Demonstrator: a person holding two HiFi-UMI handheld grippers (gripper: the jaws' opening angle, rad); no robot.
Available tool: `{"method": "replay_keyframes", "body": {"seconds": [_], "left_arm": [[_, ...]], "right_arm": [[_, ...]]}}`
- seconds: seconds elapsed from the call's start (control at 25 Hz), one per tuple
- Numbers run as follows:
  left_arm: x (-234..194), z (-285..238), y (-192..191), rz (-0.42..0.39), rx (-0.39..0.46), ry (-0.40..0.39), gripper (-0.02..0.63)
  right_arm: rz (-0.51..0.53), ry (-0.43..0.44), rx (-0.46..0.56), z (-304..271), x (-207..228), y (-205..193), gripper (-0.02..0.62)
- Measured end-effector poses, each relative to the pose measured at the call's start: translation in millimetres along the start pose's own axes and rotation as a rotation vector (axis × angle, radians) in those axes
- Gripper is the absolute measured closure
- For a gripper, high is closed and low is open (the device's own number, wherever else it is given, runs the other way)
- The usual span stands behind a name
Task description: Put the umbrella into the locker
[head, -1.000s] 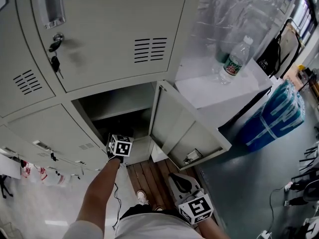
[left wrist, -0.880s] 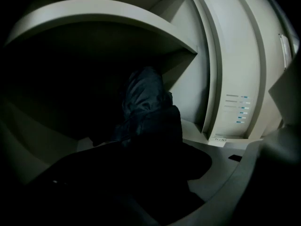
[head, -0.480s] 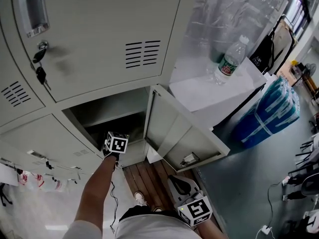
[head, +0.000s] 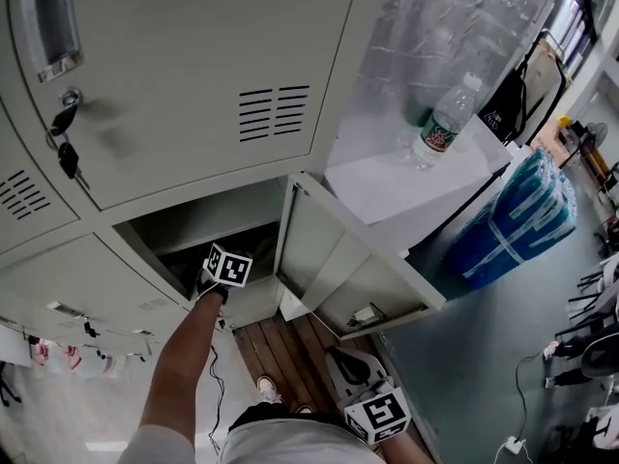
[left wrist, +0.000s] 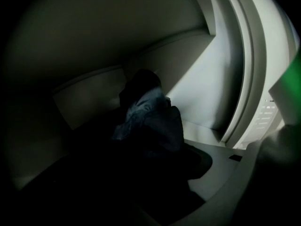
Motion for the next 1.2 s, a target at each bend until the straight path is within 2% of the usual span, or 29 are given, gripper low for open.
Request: {"method": "replay_keyframes", "body": {"seconds": [0.24, 0.44, 0.76, 0.92, 1.08, 1.2], "left_arm": [[7, -19, -10, -0.148, -0.125, 0.010, 0.325], [-3, -24, -9, -0.078, -0.125, -0.018, 0.293], [-7, -17, -6, -0.080, -0.047, 0.038, 0.291], [-8, -12, -6, -0.064, -0.018, 0.029, 0.291], [-2, 1, -1, -0.103, 0.045, 0.044, 0.291], [2, 13, 2, -0.103, 0.080, 0.042, 0.293]], "right_arm": [[-0.001, -0.003, 0.009, -2, 3, -1, 0.578], [-0.007, -0.004, -0.003, -5, 4, -1, 0.578], [-0.015, 0.004, -0.008, -7, 0, 1, 0.578], [-0.021, 0.002, -0.008, -5, 1, -2, 0.578], [-0.019, 0.014, 0.008, -5, -1, -3, 0.578], [-0.018, 0.025, 0.019, -3, -2, -4, 0.578]]}}
Point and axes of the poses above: the fingertips, and each gripper's own axes: z backward along the fingers, x to its right, y out of its top, the point moved 9 cm from there along z, backward along the fingers, and after that the axes turned 1 degree about -x, right-handed, at the moved point
